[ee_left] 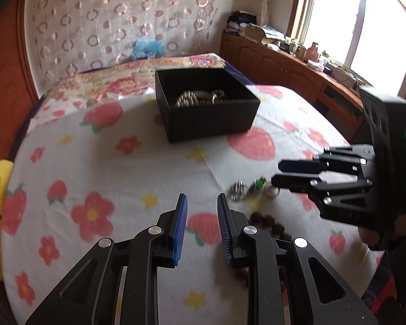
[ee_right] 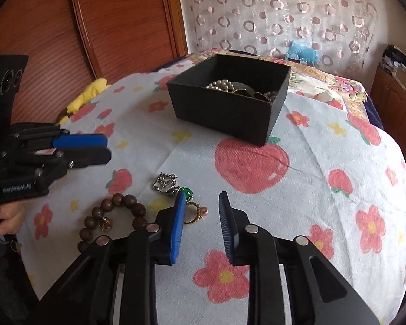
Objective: Organize jewelry
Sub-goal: 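Grasp the wooden bead bracelet with the left tool, then carry the bead bracelet into the box and open the left tool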
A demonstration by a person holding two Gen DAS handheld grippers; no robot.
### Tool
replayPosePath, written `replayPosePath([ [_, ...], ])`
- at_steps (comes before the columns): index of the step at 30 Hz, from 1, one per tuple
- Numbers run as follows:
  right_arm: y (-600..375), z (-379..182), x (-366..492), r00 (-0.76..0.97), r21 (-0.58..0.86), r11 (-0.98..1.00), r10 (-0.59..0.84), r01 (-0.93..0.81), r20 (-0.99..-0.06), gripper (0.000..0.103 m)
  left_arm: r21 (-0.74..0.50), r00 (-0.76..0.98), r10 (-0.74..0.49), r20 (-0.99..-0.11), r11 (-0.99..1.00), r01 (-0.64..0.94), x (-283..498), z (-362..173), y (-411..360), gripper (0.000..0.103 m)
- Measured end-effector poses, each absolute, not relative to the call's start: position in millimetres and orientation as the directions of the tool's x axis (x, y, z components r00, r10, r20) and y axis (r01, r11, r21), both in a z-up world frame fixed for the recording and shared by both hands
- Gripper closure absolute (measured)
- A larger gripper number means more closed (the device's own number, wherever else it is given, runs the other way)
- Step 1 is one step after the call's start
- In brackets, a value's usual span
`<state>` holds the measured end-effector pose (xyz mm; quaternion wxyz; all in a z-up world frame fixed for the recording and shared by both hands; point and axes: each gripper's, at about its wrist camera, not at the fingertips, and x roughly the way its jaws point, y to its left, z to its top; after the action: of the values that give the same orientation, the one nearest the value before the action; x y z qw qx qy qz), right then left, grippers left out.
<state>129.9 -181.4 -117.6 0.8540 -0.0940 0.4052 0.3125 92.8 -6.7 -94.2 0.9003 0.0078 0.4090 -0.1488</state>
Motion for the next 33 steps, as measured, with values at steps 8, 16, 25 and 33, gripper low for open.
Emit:
replayPosePath([
  [8,-180,-121,131,0.493,0.035,0.796,0.409,-0.604,-0.768,0.091,-0.135,0.584,-0.305,-0.752,0.939,0.316,83,-104,-17,0.082],
  [16,-189,-113,125,0.518,0.028,0.800,0.414,-0.599,-0.749,0.091,-0.127,0.553,-0.311,-0.773,0.930,0.346,82,-113,-30,0.081],
  [25,-195,-112,123,0.523,0.048,0.802,0.431,-0.595,-0.735,0.091,-0.099,0.543,-0.287,-0.789,0.932,0.349,83,-117,-35,0.091],
  [33,-200,-97,119,0.548,0.040,0.801,0.443,-0.597,-0.710,0.091,-0.127,0.633,-0.326,-0.703,0.932,0.339,75,-76,-27,0.091],
])
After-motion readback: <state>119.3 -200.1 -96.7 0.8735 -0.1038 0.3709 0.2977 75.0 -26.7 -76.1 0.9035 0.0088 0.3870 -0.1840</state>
